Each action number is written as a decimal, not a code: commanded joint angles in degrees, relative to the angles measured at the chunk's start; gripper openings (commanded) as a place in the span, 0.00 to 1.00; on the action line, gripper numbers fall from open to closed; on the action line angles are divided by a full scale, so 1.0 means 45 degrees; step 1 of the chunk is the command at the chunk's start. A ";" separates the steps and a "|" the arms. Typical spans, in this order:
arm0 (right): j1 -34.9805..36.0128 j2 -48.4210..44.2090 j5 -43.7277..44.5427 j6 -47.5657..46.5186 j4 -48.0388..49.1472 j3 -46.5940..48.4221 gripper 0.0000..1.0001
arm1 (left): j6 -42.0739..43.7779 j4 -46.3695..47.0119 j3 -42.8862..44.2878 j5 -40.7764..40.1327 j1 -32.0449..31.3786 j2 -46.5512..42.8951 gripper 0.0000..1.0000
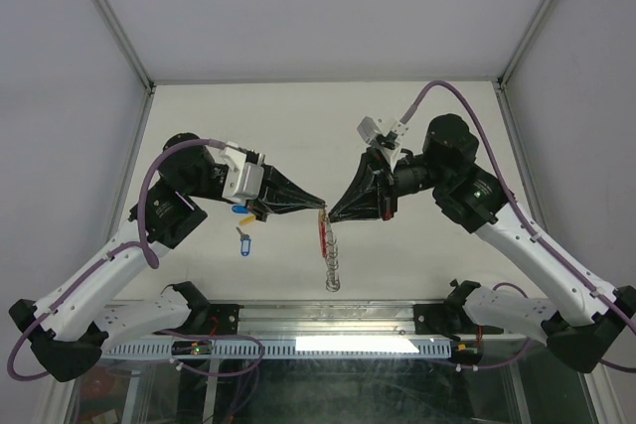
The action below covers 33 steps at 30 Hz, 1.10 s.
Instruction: Put the keys on the keyring
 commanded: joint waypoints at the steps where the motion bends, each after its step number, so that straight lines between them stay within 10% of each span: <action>1: 0.0186 0.0121 -0.0139 -0.0338 -0.0403 0.0654 0.00 | -0.0110 0.0609 0.0585 0.0657 -0.0147 0.0031 0.00; 22: 0.0271 0.0049 0.0423 -0.2252 -0.2535 0.1639 0.00 | -0.0271 0.0615 0.0575 0.1086 -0.0161 0.0180 0.00; 33: 0.0853 -0.2303 0.4386 -0.5956 -0.2165 0.0890 0.00 | 0.0191 -0.0099 0.0701 -0.0047 -0.0151 -0.0220 0.00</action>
